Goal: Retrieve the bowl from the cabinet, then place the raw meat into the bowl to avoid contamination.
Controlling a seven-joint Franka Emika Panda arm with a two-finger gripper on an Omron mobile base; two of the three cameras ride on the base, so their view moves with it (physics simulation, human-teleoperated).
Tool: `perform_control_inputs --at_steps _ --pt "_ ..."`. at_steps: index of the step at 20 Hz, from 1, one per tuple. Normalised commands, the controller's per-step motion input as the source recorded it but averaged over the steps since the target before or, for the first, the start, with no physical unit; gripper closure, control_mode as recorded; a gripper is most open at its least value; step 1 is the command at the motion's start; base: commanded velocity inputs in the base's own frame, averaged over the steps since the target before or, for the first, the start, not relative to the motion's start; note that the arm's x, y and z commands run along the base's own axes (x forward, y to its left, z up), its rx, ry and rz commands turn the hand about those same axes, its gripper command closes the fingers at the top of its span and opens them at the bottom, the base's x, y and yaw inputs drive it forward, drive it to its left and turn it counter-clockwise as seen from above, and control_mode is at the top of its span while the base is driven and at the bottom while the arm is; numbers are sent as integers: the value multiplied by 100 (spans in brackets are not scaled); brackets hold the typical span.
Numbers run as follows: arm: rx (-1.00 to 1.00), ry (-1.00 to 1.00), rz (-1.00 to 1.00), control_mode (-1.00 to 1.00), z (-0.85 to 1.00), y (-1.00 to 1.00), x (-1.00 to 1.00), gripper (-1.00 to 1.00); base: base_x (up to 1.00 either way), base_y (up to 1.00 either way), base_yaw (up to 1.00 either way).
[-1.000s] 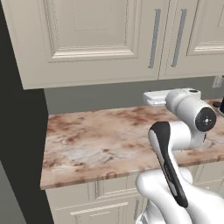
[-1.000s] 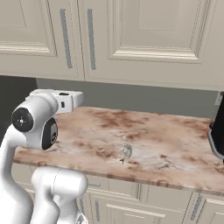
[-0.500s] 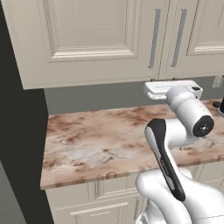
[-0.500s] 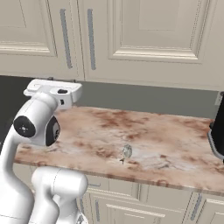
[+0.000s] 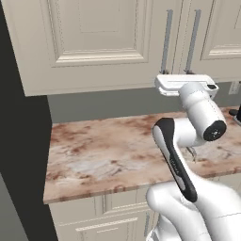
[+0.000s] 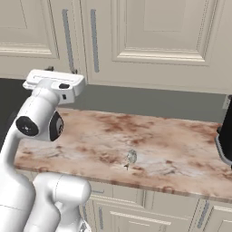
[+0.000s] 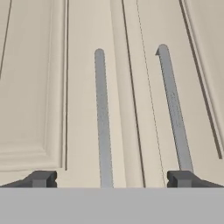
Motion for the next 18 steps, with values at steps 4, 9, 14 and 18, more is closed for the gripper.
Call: perform_control_inputs --at_steps 4,9,14,18 --pt "0 -1 0 -100 32 0 26 -100 0 0 0" --pt "0 0 0 -100 25 1 35 -100 0 0 0" --pt "0 0 0 -100 19 1 41 -100 0 0 0" --pt "0 0 0 -100 8 3 45 -100 0 0 0"
